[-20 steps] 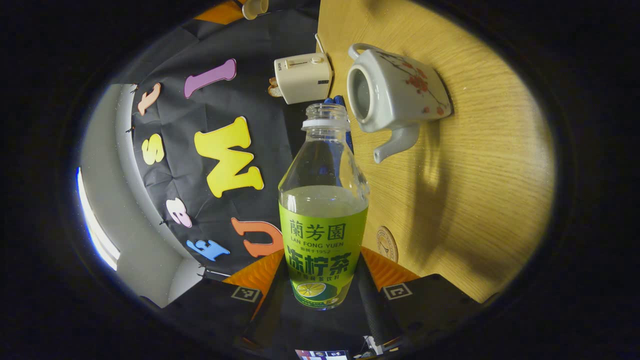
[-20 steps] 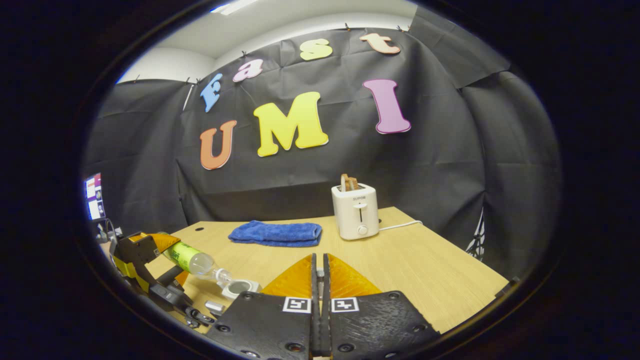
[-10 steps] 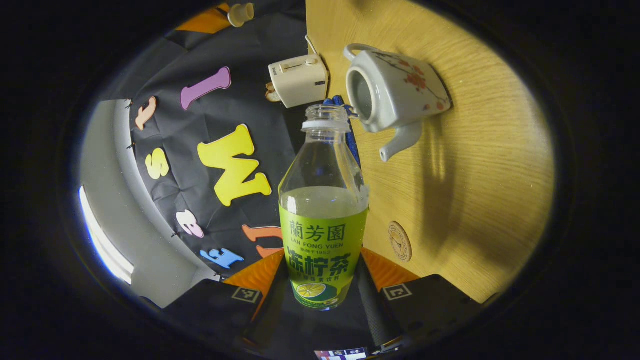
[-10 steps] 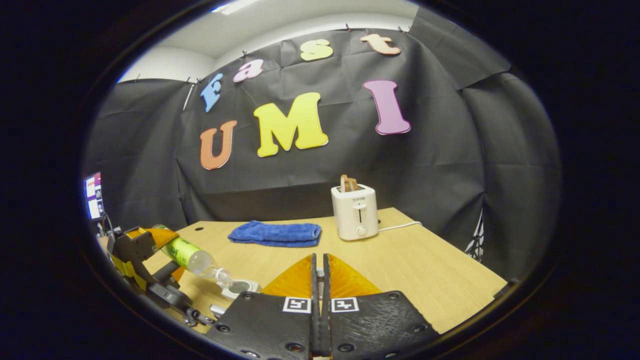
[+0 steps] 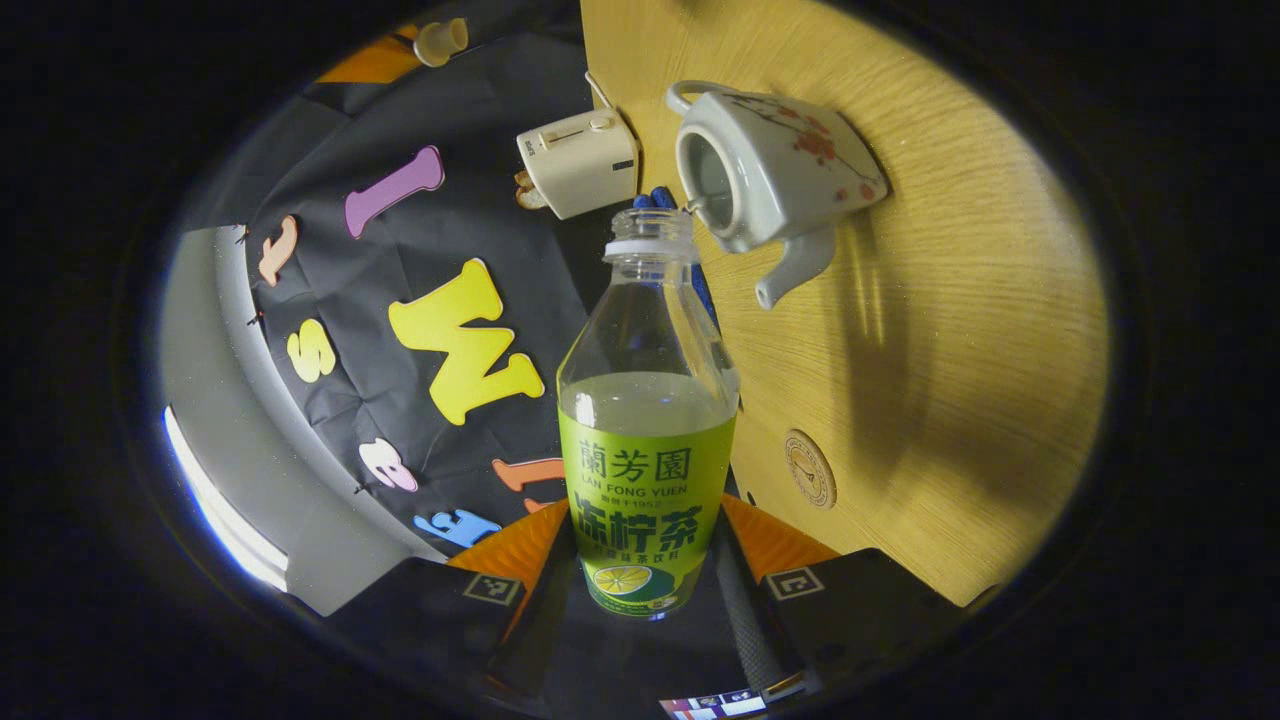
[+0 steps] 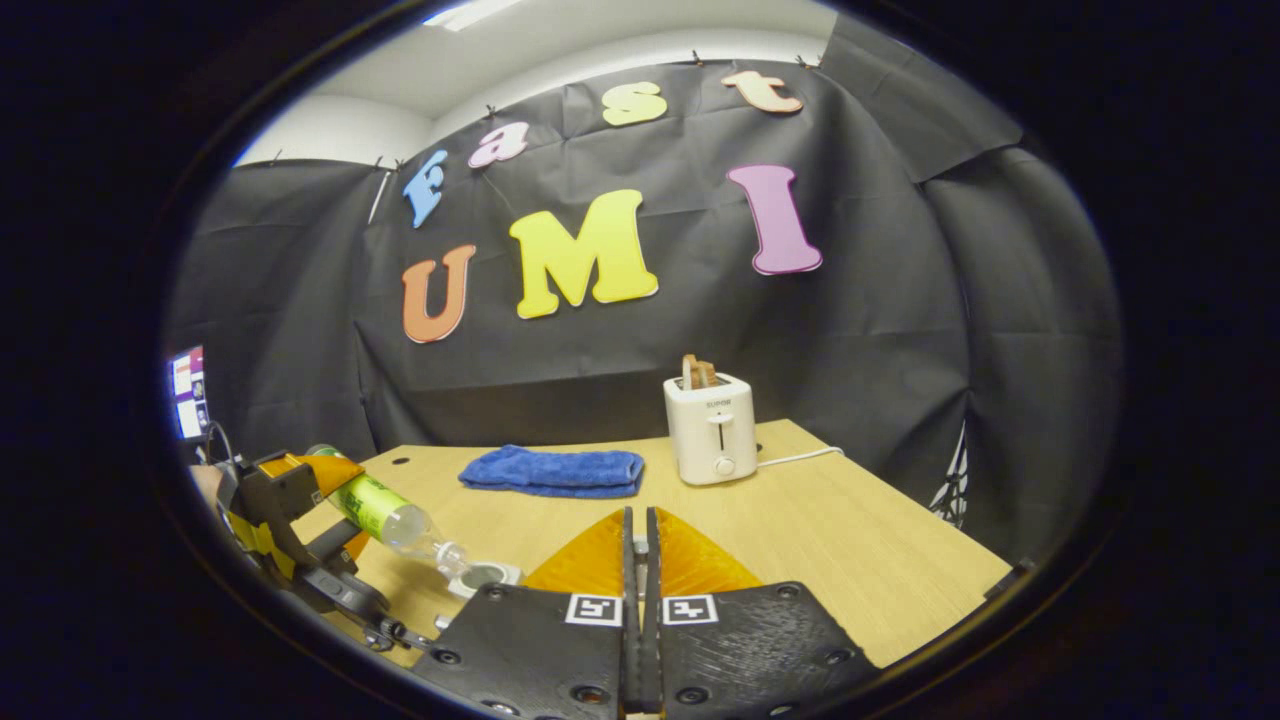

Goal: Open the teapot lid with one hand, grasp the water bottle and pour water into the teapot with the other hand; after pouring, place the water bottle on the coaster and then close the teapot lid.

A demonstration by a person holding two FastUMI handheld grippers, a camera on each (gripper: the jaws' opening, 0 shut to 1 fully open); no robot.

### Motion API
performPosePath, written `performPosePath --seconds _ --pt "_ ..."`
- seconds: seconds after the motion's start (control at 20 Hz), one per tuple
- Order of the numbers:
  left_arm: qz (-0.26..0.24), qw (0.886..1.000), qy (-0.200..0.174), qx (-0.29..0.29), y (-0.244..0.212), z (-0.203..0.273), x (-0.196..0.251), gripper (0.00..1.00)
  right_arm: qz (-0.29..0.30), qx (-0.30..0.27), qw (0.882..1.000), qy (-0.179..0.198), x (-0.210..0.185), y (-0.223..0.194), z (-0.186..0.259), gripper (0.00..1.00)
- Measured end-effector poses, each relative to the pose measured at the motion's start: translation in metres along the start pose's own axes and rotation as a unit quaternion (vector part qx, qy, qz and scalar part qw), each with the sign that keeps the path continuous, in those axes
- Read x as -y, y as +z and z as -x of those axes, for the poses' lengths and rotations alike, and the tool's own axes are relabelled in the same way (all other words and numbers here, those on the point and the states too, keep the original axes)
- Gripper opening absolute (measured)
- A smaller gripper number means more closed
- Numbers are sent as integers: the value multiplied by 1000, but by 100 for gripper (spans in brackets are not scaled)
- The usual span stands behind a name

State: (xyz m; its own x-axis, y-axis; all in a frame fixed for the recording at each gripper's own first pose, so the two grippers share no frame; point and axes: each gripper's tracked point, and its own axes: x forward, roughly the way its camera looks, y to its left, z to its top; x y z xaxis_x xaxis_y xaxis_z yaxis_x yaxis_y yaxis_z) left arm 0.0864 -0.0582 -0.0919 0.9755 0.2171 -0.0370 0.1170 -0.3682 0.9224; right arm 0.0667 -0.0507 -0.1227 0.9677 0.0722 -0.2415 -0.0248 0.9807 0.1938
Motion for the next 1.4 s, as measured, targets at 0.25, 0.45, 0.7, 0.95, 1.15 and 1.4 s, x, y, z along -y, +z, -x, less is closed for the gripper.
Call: performPosePath --seconds 0.25,0.45,0.7,0.95,1.15,1.4 --pt "-21 1000 7 2 4 3 -9 74 -5 -4 1000 -1 3 -2 -2 0" --pt "-37 999 18 9 6 2 -20 74 -4 -4 1000 2 1 -2 0 0" --pt "-60 998 19 7 7 2 -23 74 -8 -3 1000 2 3 1 1 0" --pt "-81 996 25 16 12 2 -30 73 -9 -2 1000 3 2 2 2 0" --pt "-91 996 19 10 8 0 -30 73 -9 -1 1000 5 1 2 3 0" --pt "-96 995 21 9 9 0 -35 73 -11 -1 1000 6 -1 2 4 0"
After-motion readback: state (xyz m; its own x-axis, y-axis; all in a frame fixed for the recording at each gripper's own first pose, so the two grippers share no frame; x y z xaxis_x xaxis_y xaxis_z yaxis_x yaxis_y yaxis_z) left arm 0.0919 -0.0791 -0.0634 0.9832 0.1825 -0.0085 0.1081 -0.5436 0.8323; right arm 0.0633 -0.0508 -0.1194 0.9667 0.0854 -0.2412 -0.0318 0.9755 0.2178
